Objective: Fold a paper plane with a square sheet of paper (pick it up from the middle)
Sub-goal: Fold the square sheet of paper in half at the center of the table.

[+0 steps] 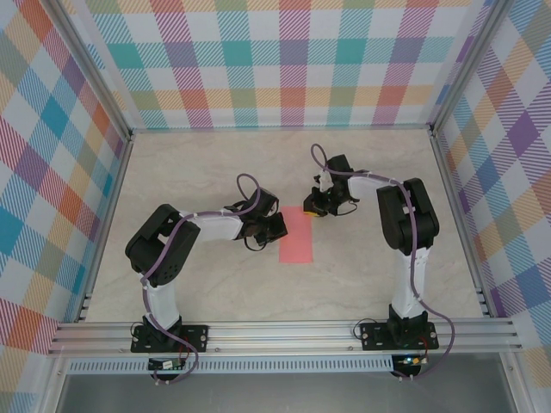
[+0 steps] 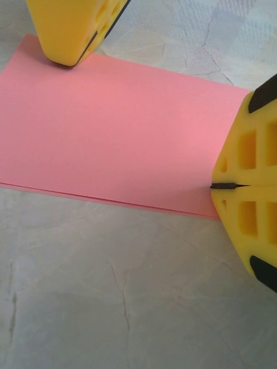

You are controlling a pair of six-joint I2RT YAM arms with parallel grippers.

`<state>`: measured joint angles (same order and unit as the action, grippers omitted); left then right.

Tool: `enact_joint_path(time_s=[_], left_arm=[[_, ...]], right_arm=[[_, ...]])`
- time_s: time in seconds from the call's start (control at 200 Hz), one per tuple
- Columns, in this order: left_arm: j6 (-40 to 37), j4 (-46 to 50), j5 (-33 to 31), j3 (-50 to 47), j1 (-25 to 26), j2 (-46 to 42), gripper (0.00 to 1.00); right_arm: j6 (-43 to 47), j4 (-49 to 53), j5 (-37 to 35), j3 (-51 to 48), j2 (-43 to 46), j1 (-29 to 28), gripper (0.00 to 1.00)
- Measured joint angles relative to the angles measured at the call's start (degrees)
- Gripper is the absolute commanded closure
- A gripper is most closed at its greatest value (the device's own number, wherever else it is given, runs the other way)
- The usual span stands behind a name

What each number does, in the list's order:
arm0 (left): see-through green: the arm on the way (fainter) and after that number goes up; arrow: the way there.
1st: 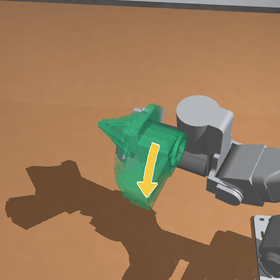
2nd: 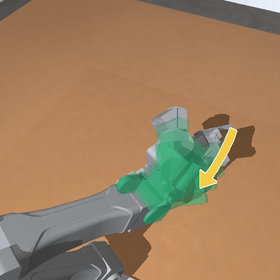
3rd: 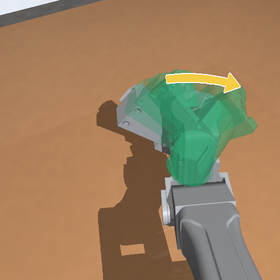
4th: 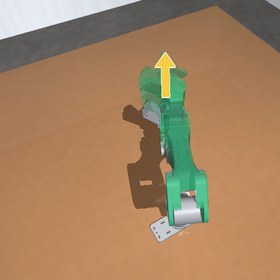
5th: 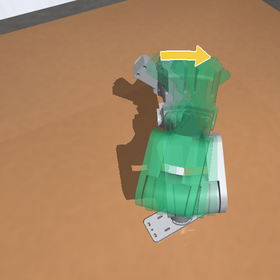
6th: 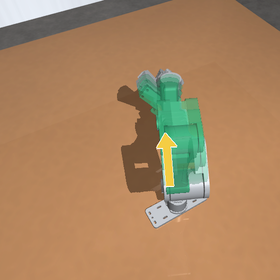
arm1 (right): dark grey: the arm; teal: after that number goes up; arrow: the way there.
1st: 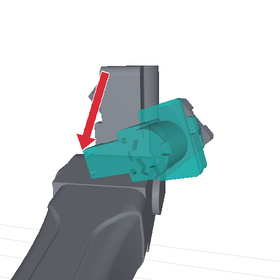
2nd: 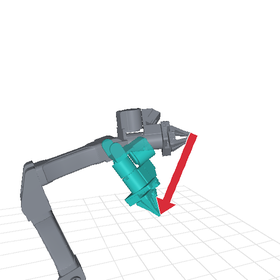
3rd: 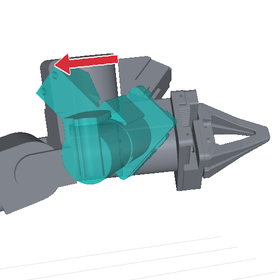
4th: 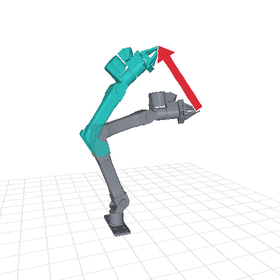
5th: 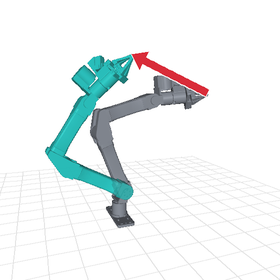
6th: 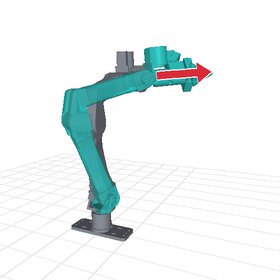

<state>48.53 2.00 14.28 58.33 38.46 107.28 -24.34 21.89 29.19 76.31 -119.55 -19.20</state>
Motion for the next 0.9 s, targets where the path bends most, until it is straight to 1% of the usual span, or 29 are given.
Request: enact_joint_path(time_s=[0.36, 0.635, 0.905], left_arm=[[0.0, 0.04, 0.0, 0.0, 0.0, 0.0, 1.0], [-0.02, 0.2, 0.0, 0.0, 0.0, 0.0, 1.0], [-0.04, 0.39, -0.2, 0.0, 0.04, -0.09, 1.0]], right_arm=[[-0.02, 2.56, 1.7, 4.48, 0.0, 1.57, 0.88], [-0.44, 2.36, 2.58, 4.79, -3.45, 1.97, 0.88], [-0.46, 2.67, 2.27, 4.92, -3.48, 2.12, 0.87]])
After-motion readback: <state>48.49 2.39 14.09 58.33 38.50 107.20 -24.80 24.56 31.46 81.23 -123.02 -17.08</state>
